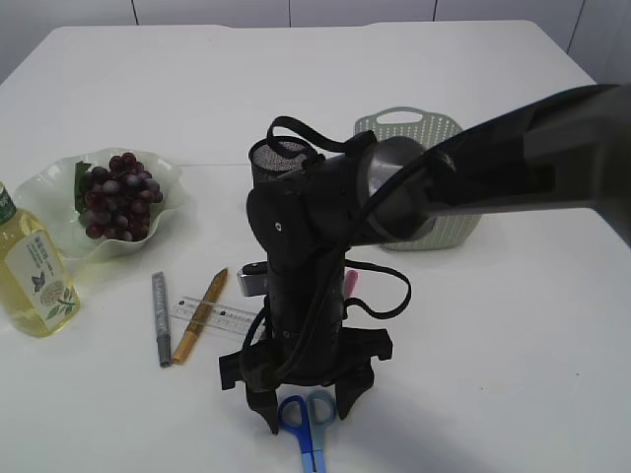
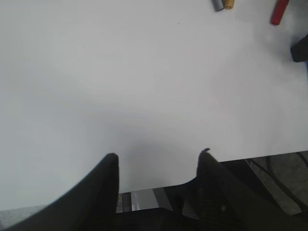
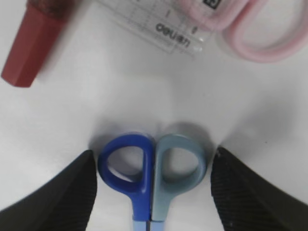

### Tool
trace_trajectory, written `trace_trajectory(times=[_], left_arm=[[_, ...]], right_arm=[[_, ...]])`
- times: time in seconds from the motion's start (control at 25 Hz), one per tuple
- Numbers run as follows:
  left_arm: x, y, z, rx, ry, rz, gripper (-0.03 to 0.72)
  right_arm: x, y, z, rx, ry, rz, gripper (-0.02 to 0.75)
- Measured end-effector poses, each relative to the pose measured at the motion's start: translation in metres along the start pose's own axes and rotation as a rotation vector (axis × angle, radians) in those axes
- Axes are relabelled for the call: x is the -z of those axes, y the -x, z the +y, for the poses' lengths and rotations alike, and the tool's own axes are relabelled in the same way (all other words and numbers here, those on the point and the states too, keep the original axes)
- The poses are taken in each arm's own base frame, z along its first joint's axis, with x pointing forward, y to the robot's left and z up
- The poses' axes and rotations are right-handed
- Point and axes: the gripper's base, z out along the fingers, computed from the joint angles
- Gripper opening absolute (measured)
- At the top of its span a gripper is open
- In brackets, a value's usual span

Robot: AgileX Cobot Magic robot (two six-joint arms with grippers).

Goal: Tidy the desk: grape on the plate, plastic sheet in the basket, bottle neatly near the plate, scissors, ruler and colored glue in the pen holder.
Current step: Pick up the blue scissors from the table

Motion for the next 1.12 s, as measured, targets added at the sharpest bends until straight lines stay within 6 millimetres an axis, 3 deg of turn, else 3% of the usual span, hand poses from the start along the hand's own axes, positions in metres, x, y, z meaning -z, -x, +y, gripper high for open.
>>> trace_trajectory(times=[0.84,1.12], left_arm=[[0.0,0.0,0.0,0.0,0.0,0.0,0.386],[0.0,0.0,0.0,0.0,0.0,0.0,0.386]], right_arm=[[0.0,0.0001,-0.0001,-0.001,-0.001,-0.001,0.54],[0.0,0.0002,-0.0004,0.001,-0.004,-0.002,0.455]])
